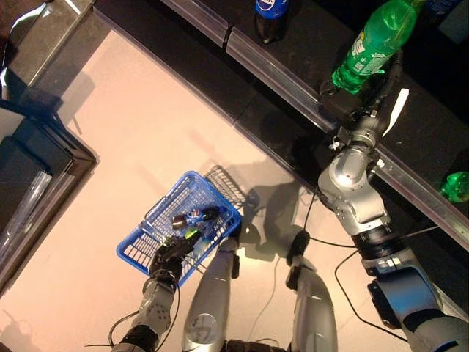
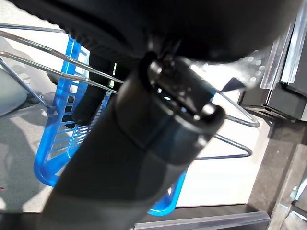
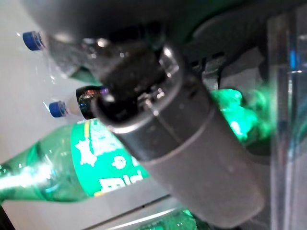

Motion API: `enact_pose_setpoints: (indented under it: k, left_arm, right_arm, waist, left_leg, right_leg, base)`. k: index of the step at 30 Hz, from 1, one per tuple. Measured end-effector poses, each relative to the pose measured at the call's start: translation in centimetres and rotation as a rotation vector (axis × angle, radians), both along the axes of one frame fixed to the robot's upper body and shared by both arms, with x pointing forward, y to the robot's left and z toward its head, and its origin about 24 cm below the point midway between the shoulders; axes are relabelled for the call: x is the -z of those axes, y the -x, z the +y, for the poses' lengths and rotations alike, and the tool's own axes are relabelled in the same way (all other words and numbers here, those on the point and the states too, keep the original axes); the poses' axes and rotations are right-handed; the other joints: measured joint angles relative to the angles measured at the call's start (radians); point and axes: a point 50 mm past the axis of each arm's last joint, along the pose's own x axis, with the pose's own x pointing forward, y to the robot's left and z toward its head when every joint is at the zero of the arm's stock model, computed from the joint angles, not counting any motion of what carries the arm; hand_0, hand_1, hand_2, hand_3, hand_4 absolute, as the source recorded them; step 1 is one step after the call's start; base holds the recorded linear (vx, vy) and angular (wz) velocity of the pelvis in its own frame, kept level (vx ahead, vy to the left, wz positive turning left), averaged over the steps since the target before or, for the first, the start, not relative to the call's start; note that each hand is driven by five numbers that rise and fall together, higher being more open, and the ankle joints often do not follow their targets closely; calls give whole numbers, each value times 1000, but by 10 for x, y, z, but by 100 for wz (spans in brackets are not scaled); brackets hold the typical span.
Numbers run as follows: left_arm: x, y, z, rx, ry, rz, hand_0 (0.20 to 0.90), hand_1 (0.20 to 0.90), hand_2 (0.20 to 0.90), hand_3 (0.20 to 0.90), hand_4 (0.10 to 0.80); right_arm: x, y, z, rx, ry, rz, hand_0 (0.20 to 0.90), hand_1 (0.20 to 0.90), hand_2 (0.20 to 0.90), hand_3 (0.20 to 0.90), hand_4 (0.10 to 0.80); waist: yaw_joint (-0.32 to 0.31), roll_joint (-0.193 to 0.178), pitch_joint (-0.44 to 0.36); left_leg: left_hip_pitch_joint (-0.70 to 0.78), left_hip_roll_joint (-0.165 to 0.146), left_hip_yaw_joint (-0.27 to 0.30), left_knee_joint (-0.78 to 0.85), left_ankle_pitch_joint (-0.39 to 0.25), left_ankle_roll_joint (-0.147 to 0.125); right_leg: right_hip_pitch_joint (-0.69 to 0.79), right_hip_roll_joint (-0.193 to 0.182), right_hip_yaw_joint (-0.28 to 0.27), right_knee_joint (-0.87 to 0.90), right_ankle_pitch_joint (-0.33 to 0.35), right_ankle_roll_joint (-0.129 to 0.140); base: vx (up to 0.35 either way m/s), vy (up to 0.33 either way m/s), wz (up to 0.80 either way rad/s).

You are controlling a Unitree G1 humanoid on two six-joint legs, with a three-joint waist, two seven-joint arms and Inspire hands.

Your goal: Pick up the drink and place into the basket.

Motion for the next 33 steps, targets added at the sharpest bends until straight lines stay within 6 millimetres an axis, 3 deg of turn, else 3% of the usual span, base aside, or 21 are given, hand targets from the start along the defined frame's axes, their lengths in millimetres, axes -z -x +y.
enact_pose_setpoints:
  k: [1, 2, 3, 4, 14, 30, 33]
  left_arm:
    - [-1, -1, 0, 2, 0, -5, 300, 300, 300, 200, 100]
    - [-1, -1, 0, 2, 0, -6, 300, 300, 300, 200, 100]
    - [-3, -2, 0, 4, 0, -13, 300, 300, 300, 200, 100]
    - [-3, -3, -1, 4, 1, -15, 300, 300, 300, 200, 100]
    - [-5, -6, -2, 14, 6, -18, 300, 300, 300, 200, 100]
    - [-4, -5, -1, 21, 13, -26, 300, 300, 300, 200, 100]
    - [-3, -3, 0, 20, 13, -22, 300, 300, 300, 200, 100]
  right_arm:
    - [-3, 0, -2, 6, -8, -8, 512, 512, 512, 447, 347]
    - [-4, 0, -3, 10, -10, -11, 472, 472, 472, 400, 300]
    - [-7, -1, -4, 16, -6, -20, 328, 328, 328, 233, 133]
    - [-8, -1, -5, 19, 0, -22, 300, 300, 300, 200, 100]
    - [-5, -8, -21, 58, -6, 34, 300, 300, 300, 200, 100]
    - [3, -18, -27, 15, -24, 100, 300, 300, 300, 200, 100]
    - [11, -15, -27, -16, -9, 114, 300, 300, 300, 200, 100]
  waist:
    - [0, 0, 0]
    - [0, 0, 0]
    - [1, 0, 0]
    - [2, 1, 0]
    - [18, 4, 2]
    - [27, 4, 2]
    - [28, 4, 2]
  left_leg:
    - [-8, -1, 0, 3, 0, 0]
    - [-11, -2, 0, 5, 0, 0]
    - [-24, -1, 1, 18, -5, 3]
    - [-26, -1, 2, 22, -9, 1]
    - [-29, -3, 5, 102, -54, 9]
    - [-18, -4, -5, 120, -53, 9]
    - [-8, -4, -10, 120, -50, 9]
  right_leg:
    - [-7, -1, 0, 2, 0, 0]
    - [-10, -2, 0, 3, 0, 0]
    - [-19, -2, 2, 14, 0, 0]
    - [-22, -3, 4, 20, -3, 0]
    - [-24, -12, 4, 90, -41, 2]
    - [-9, -17, -8, 117, -49, -6]
    - [-2, -16, -11, 125, -49, -6]
  base:
    - [0, 0, 0]
    - [72, -4, -1]
    - [71, -12, -1]
    - [68, -13, -2]
    - [-9, 7, -2]
    - [-53, -10, 2]
    - [-88, -26, 4]
